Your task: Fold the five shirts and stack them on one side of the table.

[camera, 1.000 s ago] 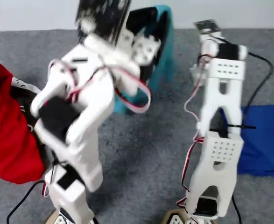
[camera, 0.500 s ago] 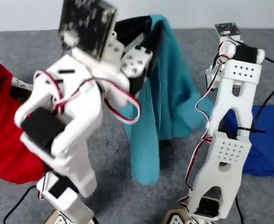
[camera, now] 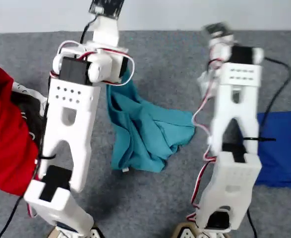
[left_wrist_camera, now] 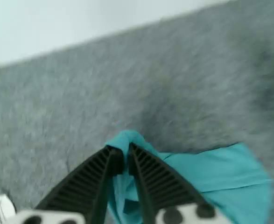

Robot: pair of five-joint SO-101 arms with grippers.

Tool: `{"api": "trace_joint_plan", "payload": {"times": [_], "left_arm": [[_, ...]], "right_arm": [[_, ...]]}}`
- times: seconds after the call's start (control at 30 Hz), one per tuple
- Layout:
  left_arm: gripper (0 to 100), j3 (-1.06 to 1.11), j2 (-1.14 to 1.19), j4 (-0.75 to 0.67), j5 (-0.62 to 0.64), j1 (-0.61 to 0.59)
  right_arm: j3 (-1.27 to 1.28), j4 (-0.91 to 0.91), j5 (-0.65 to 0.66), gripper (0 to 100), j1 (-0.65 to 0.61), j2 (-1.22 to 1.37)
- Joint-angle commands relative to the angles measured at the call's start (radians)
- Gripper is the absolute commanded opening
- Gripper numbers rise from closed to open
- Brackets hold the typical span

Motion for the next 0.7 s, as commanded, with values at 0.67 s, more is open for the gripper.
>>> {"api": "trace_joint_plan", "payload": {"times": [0.67], "left_arm": [[1,0.237,-0.035,-0.149,0.006,-0.040]], "right_arm": [[0.365,-0.358,0.028,19.0,-0.117,0.047]]}}
